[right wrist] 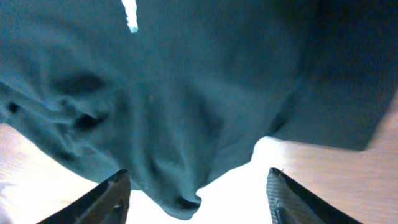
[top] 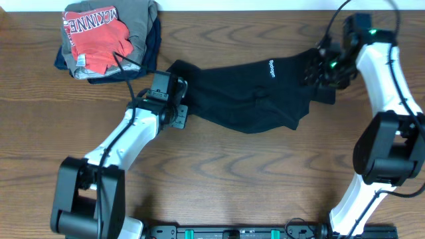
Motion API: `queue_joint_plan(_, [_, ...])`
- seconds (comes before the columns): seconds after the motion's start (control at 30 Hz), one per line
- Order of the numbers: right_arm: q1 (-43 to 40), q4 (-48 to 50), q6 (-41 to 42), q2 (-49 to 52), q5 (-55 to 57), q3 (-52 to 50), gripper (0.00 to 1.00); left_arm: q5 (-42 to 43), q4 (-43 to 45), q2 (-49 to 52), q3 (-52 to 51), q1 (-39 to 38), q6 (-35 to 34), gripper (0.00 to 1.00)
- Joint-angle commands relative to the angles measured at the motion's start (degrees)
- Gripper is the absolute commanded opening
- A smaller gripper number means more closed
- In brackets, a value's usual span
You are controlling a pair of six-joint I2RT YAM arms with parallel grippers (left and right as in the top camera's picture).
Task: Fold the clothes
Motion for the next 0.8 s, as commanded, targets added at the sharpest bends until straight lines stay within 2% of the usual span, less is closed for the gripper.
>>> queue_joint_plan(0.0, [2.27,1.09,4.52,-0.07,1.92,-4.81,0.7,-1.29,-0.2,-0.09,0.55,0.11,-0.61,0.06])
queue_joint_plan(0.1, [3.91,2.03,7.61,-0.26,4.37,-8.09,0.7,-2.45,-0.17,-0.09,0.52,0.13,-0.61,0.06])
queue_joint_plan(0.2, [6.16,5.22,10.51,-1.6,7.28,-12.5,0.65,-2.64,0.0,-0.09,0.52,0.26,-0.63,0.06])
queue_joint_plan(0.4, [8.7,10.67,13.38,-3.8,8.96,-19.61,0.61,-2.62,0.04,-0.09,0.52,0.52,-0.87,0.06])
queue_joint_plan(0.77, [8.83,13.27,14.43,-4.37,8.07,-22.32,0.46,-2.6,-0.02,-0.09,0.52,0.52,-1.79,0.06])
